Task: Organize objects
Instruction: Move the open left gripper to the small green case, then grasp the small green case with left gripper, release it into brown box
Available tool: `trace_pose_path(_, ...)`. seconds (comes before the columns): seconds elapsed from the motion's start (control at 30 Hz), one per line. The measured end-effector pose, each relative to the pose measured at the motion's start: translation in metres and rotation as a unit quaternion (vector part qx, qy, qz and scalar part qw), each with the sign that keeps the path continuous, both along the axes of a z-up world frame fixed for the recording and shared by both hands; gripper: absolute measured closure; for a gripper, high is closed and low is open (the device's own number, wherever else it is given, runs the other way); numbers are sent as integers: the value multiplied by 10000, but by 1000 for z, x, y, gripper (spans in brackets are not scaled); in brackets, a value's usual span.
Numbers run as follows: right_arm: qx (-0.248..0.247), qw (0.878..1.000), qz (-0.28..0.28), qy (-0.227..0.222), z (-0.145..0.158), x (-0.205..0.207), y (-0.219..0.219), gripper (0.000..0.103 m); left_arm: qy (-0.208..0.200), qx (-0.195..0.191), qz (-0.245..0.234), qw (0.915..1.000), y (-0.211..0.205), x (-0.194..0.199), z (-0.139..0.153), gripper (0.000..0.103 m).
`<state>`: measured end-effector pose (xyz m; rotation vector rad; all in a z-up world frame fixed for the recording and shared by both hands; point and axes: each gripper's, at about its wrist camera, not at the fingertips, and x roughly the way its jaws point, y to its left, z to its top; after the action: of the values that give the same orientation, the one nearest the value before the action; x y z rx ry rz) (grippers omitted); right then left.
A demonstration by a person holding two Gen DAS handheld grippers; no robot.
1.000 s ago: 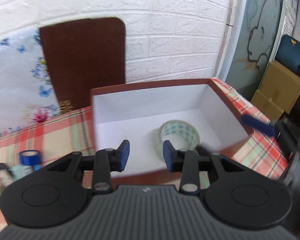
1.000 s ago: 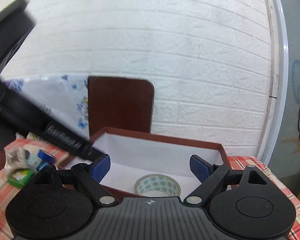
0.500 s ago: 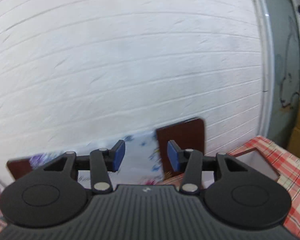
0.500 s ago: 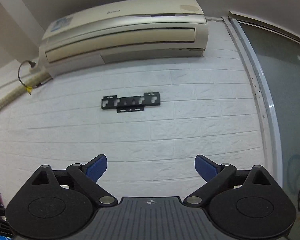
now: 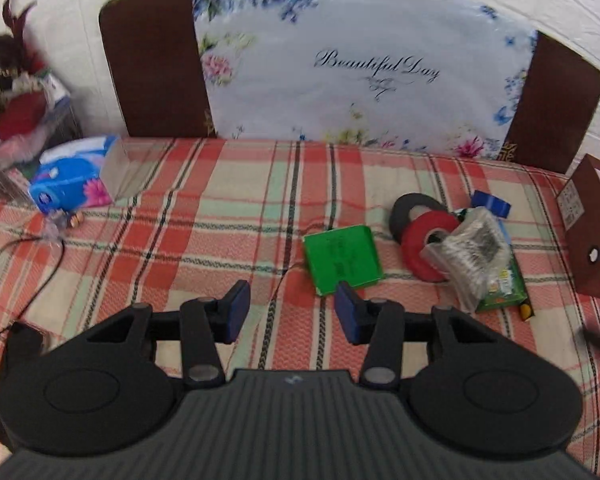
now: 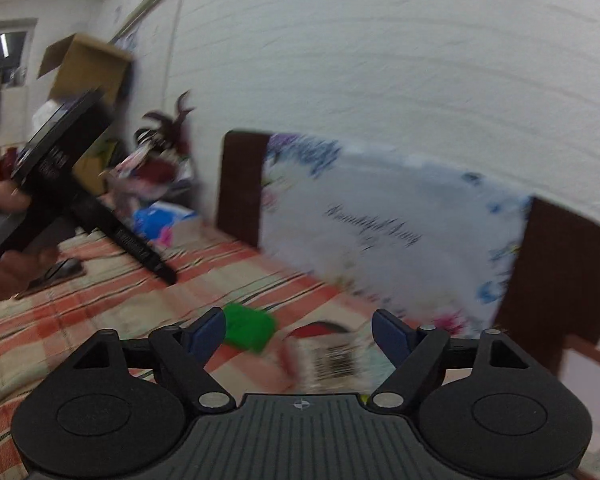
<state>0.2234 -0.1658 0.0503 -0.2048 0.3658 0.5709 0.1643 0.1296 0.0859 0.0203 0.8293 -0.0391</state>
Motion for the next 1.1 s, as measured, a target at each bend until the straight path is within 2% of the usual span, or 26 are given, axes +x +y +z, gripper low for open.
trace_pose_path(0.1, -154, 9993, 231, 251, -19, 15, 43, 30, 194, -217, -94, 9995, 9, 25, -18, 54)
trace_pose_path(0.2, -457, 9977, 194, 465, -40, 43, 73, 30, 379, -419, -155, 9983, 14, 46, -39, 54)
trace_pose_path(0.3, -594, 9959, 19, 687, -57, 73, 87, 27, 470, -645, -182, 9966, 19, 65, -55, 53)
trace_pose_path(0.33, -564, 9952, -20, 800, -62, 82, 89, 25, 464, -745, -203, 9959, 19, 71, -59, 48)
trace_pose_path(0.4, -515, 9935, -154, 1005, -71, 100, 93, 23, 462, -960, -274, 9939, 19, 82, -68, 45)
trace_pose_path(0.47, -512, 9941, -144, 949, -77, 109, 100, 20, 547, -1075, -274, 9923, 17, 92, -78, 44)
trace_pose_path(0.5, -595, 9942, -135, 885, -79, 108, 106, 18, 534, -1185, -272, 9911, 17, 95, -83, 45)
trace_pose_path(0.53, -668, 9938, -173, 871, -79, 107, 109, 21, 488, -1354, -279, 9892, 19, 95, -85, 54)
trace_pose_path(0.57, -718, 9938, -197, 824, -78, 103, 110, 24, 488, -1533, -304, 9865, 21, 95, -86, 60)
trace_pose_path(0.6, -724, 9938, -154, 829, -78, 99, 110, 32, 472, -1609, -283, 9854, 21, 92, -84, 65)
trace_pose_path(0.63, -714, 9936, -162, 857, -77, 94, 108, 33, 468, -1615, -287, 9853, 19, 90, -83, 67)
trace_pose_path(0.73, -720, 9932, -239, 879, -75, 70, 103, 35, 496, -1575, -316, 9858, 12, 72, -82, 70)
trace_pose_path(0.83, -703, 9935, -304, 842, -74, 27, 92, 38, 550, -1682, -382, 9835, 4, 41, -84, 70)
trace_pose_path(0.97, -381, 9916, -581, 1090, -73, -38, 54, 39, 661, -1828, -590, 9791, -19, -9, -92, 70)
trace_pose_path(1.1, -241, 9889, -943, 1126, -71, -102, 16, 39, 646, -1783, -941, 9773, -59, -52, -93, 70)
